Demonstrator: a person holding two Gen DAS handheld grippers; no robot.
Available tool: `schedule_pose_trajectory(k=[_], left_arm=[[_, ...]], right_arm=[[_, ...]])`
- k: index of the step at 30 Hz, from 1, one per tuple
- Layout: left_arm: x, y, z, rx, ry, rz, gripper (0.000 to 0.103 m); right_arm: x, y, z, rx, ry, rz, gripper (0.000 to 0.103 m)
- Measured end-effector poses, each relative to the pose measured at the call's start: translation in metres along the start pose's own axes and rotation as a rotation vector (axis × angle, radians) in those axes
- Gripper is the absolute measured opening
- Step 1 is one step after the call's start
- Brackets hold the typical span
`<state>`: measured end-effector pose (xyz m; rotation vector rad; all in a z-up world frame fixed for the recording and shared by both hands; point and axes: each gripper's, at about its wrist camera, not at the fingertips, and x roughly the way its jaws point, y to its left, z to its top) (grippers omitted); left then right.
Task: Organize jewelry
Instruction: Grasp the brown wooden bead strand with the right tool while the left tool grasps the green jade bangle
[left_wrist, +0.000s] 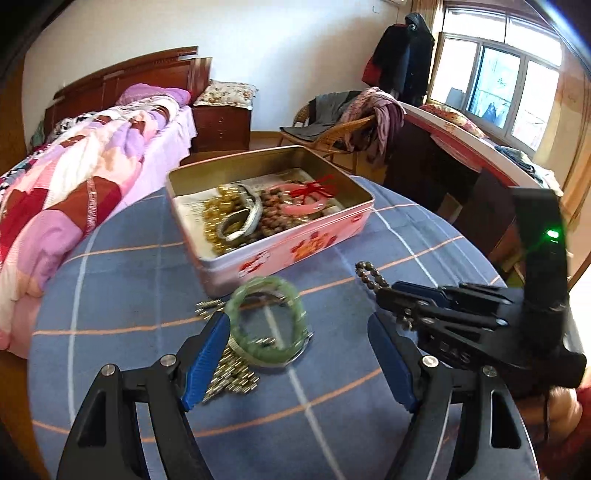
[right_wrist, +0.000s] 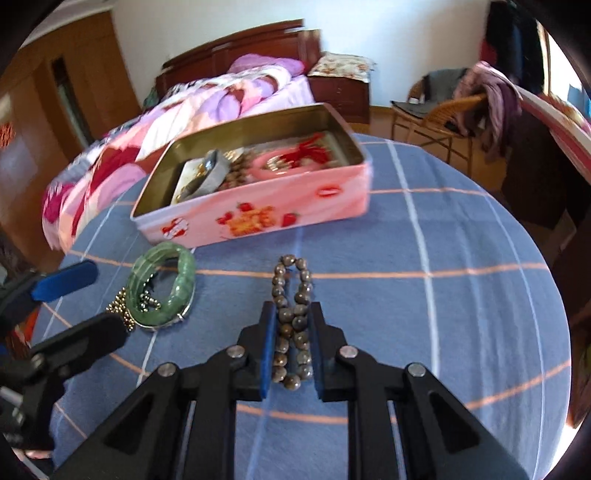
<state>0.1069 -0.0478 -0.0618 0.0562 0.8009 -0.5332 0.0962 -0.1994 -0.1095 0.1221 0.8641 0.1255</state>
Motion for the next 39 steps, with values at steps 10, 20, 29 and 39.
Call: schedule_pose_trajectory(k=[10,20,29,39], left_arm=[[0.036,-0.007,-0.005,0.038,0.11,0.052,0.029],[0.008,0.01,-0.01,-0.097,0.036,-0.096,0.007],[-0.049,0.013,-0.02,-0.156,-0.087,-0.229,0.007],[-0.076,0.016,-0.032,-0.193,-0.127,-0.193,0.007]], right_arm=[[0.0,-0.01,-0.003,0.067,-0.018,-0.002,0.02],[0.002,-0.009,-0.005,0.05,-0.014,-0.016,0.02],[-0.005,-0.012,-0.007,0.073,-0.043,-0.062,0.02],[-0.043,0.003,-0.018,0.084,-0.112,-0.031,0.02]])
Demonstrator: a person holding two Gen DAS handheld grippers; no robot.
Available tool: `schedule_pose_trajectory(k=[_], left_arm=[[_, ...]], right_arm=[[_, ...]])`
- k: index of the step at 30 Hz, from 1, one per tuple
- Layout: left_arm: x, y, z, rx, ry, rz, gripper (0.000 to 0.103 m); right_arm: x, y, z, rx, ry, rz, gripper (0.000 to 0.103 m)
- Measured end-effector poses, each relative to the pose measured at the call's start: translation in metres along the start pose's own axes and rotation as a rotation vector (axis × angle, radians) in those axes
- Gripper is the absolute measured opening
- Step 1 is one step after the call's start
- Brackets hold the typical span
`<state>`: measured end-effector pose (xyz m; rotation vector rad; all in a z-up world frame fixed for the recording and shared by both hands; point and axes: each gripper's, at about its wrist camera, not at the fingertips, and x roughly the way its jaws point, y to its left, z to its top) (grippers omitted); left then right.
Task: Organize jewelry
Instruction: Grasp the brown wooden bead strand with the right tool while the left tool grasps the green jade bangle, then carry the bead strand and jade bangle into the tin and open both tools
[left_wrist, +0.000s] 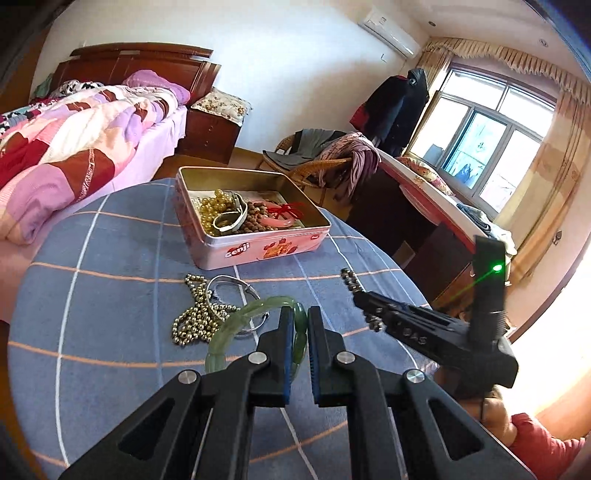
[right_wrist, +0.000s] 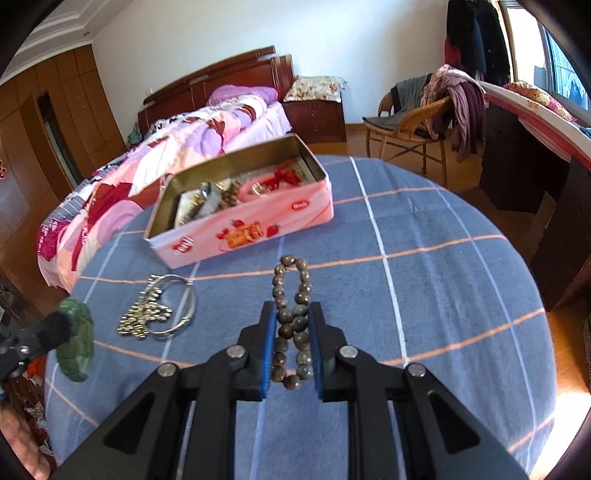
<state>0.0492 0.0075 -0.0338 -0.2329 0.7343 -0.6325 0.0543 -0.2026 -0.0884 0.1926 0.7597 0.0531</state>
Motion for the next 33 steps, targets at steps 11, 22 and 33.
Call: schedule_pose_trajectory(k=[11,22,33], left_arm=[[-0.011,-0.013,-0.006,0.027,-0.014,0.022,0.007],[-0.023,-0.015,-0.008,0.037,-0.044,0.027,0.007],[-0.016,-0.012,-0.007,0.032,-0.045,0.015,0.007]], right_arm=[[-0.03,0.014,0.002,-0.011,-0.054,0.011,0.02],[-0.049,0.022,0.004,-0.013,-0.092,0.057,0.02],[-0.051,0.021,0.007,-0.002,-0.111,0.06,0.02]])
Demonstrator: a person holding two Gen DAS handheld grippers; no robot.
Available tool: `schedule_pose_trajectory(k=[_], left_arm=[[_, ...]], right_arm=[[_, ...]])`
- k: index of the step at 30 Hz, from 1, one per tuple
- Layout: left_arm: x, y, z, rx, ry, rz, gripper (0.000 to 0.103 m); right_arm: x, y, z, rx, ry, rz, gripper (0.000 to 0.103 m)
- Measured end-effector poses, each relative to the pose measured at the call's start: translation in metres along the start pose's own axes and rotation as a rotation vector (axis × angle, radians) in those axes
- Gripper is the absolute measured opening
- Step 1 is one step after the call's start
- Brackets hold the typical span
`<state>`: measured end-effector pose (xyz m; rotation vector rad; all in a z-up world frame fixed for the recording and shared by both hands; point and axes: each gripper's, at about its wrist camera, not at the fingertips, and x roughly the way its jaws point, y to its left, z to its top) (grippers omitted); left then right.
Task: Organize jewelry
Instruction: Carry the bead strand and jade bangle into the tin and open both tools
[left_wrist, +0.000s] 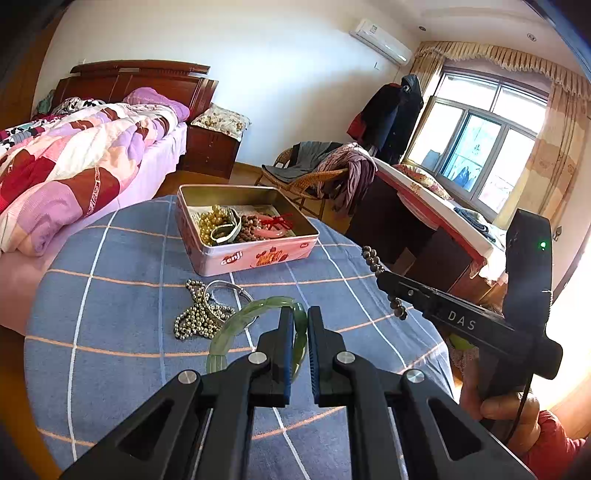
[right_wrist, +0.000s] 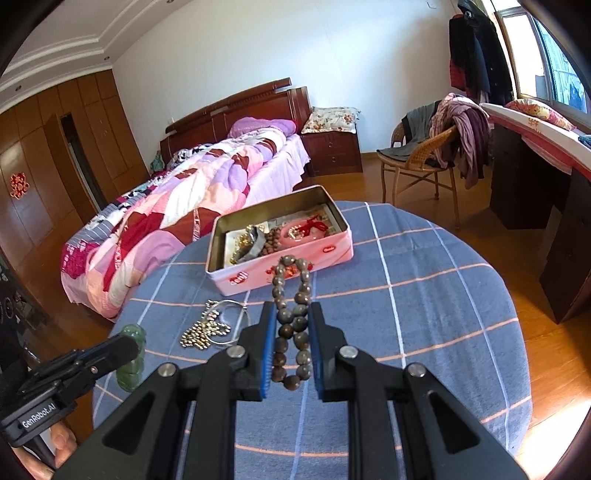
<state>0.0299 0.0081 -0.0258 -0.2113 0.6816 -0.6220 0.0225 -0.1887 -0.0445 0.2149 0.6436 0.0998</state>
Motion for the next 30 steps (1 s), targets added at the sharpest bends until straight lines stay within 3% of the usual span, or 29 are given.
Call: schedule_pose_trajectory(k=[7,12,19,30], left_arm=[[0.011,0.001,0.013,0.021,0.002,-0.011,0.007],[0.027,0.003,0.057,0.042,-0.053,-0.032,0.007],[0.068,0.003,0.109,0.094,-0.107,0.011,0.007],[0.145,0.028,0.118,0.11,-0.03,0.114,0.007]], right_arm=[[0.012,-0.005,0.001,-0.009,0.024,-0.008,0.02],[0.023,-0.003,0.04,-0.026,-0.029,0.005,0.02],[0.061,0.003,0.09,-0.053,-0.088,-0.008,0.02],[0.145,-0.008,0.098,-0.068,0.025,-0.072,0.02]])
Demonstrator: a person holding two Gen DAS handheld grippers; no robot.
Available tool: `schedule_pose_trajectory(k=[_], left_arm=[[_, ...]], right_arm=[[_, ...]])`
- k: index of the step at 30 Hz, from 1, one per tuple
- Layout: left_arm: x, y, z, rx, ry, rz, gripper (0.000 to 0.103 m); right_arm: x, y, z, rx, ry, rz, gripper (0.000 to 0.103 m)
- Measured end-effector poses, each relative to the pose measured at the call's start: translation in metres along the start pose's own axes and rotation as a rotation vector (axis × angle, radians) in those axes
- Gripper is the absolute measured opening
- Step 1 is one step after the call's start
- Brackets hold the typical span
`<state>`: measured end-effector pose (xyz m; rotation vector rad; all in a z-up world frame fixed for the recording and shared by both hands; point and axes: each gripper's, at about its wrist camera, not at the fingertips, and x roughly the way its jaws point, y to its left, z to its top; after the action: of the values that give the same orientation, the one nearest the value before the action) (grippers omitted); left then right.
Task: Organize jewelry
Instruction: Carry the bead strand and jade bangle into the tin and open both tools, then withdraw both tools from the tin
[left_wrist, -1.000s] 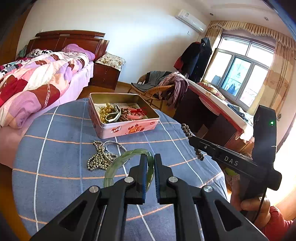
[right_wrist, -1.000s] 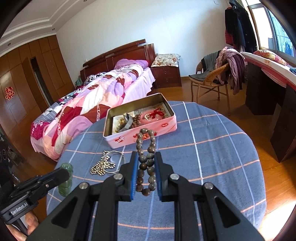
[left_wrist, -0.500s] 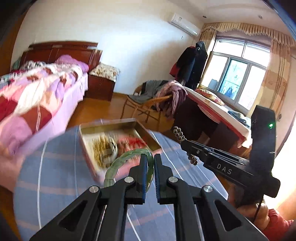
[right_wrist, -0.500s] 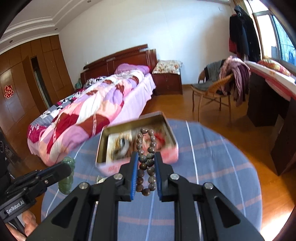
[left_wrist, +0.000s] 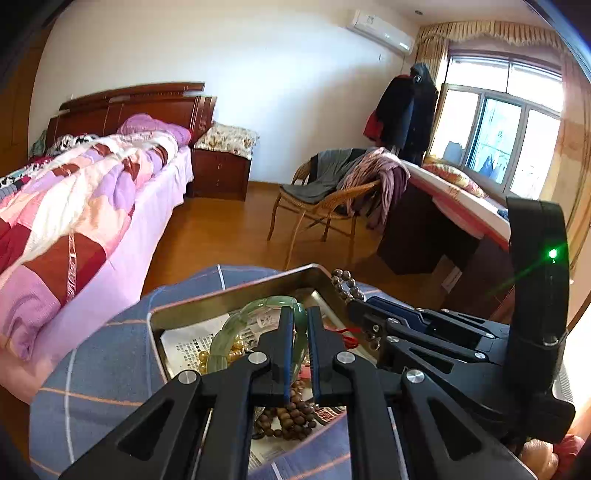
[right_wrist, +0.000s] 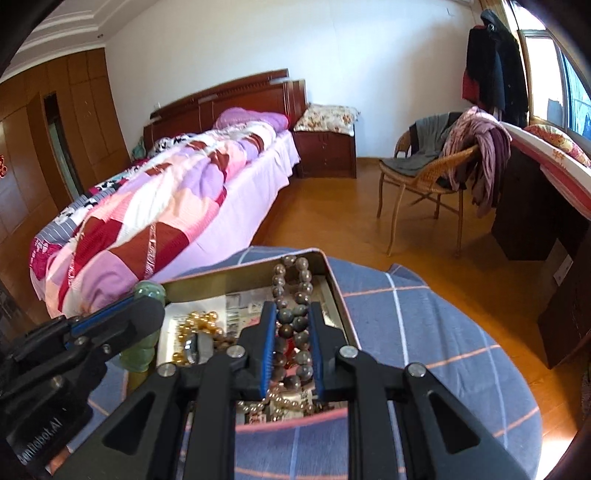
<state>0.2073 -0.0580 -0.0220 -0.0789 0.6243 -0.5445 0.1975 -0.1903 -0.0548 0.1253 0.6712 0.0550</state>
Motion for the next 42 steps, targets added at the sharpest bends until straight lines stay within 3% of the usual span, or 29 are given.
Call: schedule_pose_trajectory(k=[12,13,15,18,21,24,26,31,42], left_arm=[[0.03,0.009,-0.012,-0.016,0.098,0.082,0.007],[0.032,0.009,-0.012,-0.017,0.103,0.092,0.007],[0.031,0.01,-0.011,-0.023,0.113,0.126,0.007],[0.031,0.014,-0.008,-0.052,0.143,0.12,0.009],[0.025,0.013,-0.007,-0.058,0.162,0.147,0.023],[0.009,0.013,-0.006,-0.067,0.134,0.174,0.052],[-0.003,0.014,-0.007,-0.08,0.106,0.186,0.08],[-0.038,0.01,-0.016,-0.085,0.069,0.204,0.082],[-0.098,-0.005,-0.069,-0.019,0.074,0.399,0.082]], right_arm=[[0.028,-0.003,-0.004,-0.034,0.083,0.001,0.021],[0.029,-0.003,-0.004,-0.039,0.088,0.002,0.024],[0.03,-0.002,-0.004,-0.039,0.096,0.008,0.057],[0.025,-0.008,-0.002,-0.01,0.088,-0.019,0.069],[0.011,-0.011,0.0,0.016,0.063,-0.012,0.073],[-0.007,-0.009,0.002,-0.002,0.023,-0.05,0.073],[-0.017,-0.01,0.003,0.007,0.01,-0.065,0.074],[-0.041,-0.008,-0.003,0.014,-0.013,-0.063,0.081],[-0.083,0.016,-0.043,-0.009,-0.012,-0.049,0.081]])
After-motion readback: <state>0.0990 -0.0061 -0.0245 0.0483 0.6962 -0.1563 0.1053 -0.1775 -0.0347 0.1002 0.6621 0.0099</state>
